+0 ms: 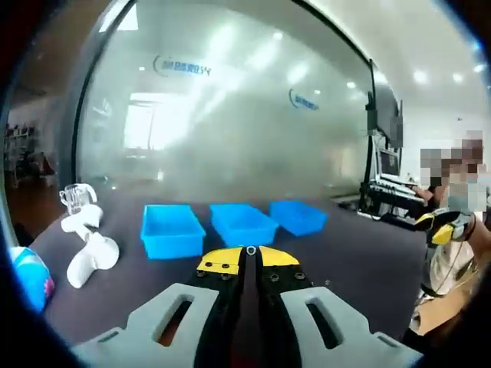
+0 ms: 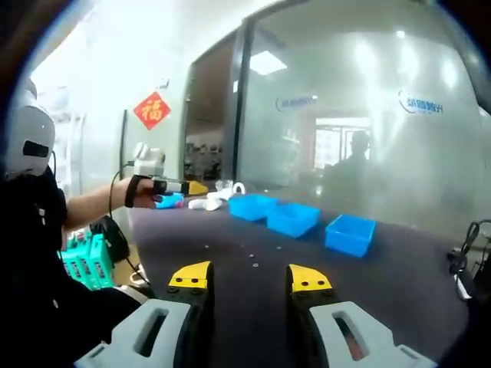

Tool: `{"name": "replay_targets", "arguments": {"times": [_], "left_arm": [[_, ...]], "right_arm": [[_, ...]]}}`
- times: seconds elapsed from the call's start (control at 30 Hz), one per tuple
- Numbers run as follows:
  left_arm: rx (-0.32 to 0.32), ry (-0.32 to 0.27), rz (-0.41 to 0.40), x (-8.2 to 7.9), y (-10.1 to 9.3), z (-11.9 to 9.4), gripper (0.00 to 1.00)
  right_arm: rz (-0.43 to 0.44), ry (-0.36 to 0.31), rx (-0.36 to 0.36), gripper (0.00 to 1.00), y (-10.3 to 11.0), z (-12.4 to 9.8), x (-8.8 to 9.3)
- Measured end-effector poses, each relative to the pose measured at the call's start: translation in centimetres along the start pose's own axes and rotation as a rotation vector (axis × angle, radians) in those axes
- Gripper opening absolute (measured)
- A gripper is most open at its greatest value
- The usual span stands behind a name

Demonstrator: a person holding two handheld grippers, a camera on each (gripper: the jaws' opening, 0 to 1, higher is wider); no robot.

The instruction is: Sort the screws, nuts, and washers into the corresponding bins

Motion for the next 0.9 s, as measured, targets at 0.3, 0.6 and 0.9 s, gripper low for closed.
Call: {"name": "replay_targets", "arguments": {"times": [0.3,0.6,0.9], "left_arm": [[-0.084,-0.011,0.007,-1.5,4.2,4.9,0.03],[-0.13,-0.035,0.004,-3.5,7.4,10.8,0.02],[-0.218,0.01,0.017,-2.6,11.4,15.6,0.02]], "right_arm": [[0.001,0.0,0.008,0.33,0.6,-0.1,0.3],[0.01,0.004,0.006,0.33,0.9,-0.3,0.6],[0.008,0.016,0.009,0.33,0.8,-0.8,0.9]]}}
Point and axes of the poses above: the point that each gripper's makers call its tool centre point, and the gripper's own axes: z roughly forward along the fingers, y roughly to its left, x roughly out of its underside, the point moved 3 cm from there along -z, roughly backward along the fingers, and after that the axes turned 5 degrees about -x, right-handed, at the moved point
